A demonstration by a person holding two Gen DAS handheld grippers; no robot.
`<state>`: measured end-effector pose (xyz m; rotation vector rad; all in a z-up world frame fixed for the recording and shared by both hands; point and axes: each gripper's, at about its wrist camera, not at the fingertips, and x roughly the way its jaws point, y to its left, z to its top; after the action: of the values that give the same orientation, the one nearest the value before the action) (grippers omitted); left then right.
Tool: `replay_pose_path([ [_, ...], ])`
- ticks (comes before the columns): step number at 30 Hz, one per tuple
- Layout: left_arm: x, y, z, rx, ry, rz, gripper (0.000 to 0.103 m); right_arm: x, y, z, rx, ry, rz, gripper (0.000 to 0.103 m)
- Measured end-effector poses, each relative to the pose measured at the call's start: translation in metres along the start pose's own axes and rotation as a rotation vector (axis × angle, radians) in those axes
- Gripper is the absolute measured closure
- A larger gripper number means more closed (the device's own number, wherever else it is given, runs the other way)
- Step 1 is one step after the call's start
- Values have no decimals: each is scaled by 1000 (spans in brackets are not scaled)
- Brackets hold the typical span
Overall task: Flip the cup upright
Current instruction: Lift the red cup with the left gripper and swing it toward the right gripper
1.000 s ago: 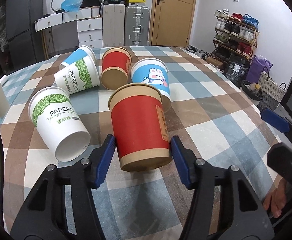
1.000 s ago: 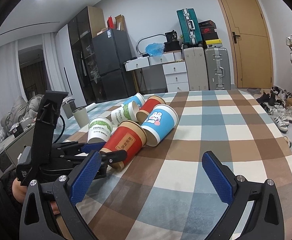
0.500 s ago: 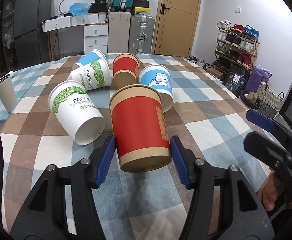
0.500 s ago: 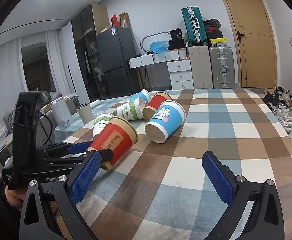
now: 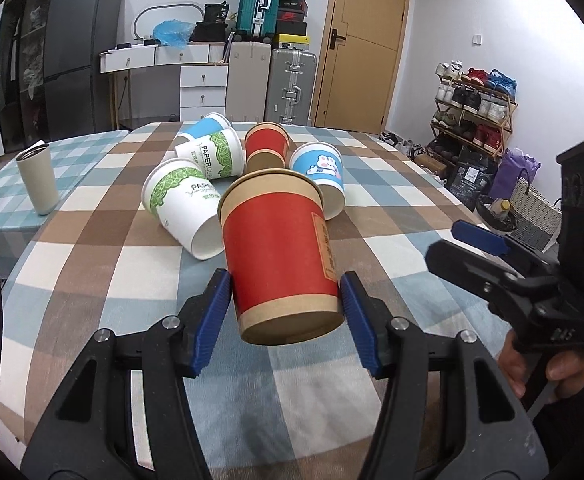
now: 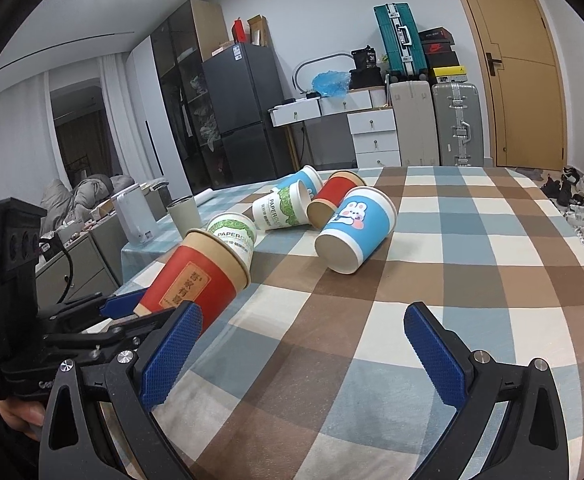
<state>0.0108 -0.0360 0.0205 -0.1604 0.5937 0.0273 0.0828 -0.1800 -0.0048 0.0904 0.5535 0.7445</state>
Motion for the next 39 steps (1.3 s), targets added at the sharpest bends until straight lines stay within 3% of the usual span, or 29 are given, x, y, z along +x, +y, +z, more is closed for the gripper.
replay_pose_path([
  [15, -15, -17, -34, -8, 35, -23, 49, 2, 0, -2, 7, 14, -14, 0],
  [25, -8, -21, -36, -4, 52, -26, 48, 2, 0, -2, 9, 12, -12, 0],
  [27, -7, -19, -35, -2, 57, -31, 42, 1, 0, -2, 11, 11, -10, 0],
  [29, -7, -17, -33, -5, 53, -33, 27, 0, -1, -2, 17, 8, -5, 0],
  [39, -24, 8, -14, -5, -48, -37, 1, -2, 1, -2, 9, 1, 8, 0],
])
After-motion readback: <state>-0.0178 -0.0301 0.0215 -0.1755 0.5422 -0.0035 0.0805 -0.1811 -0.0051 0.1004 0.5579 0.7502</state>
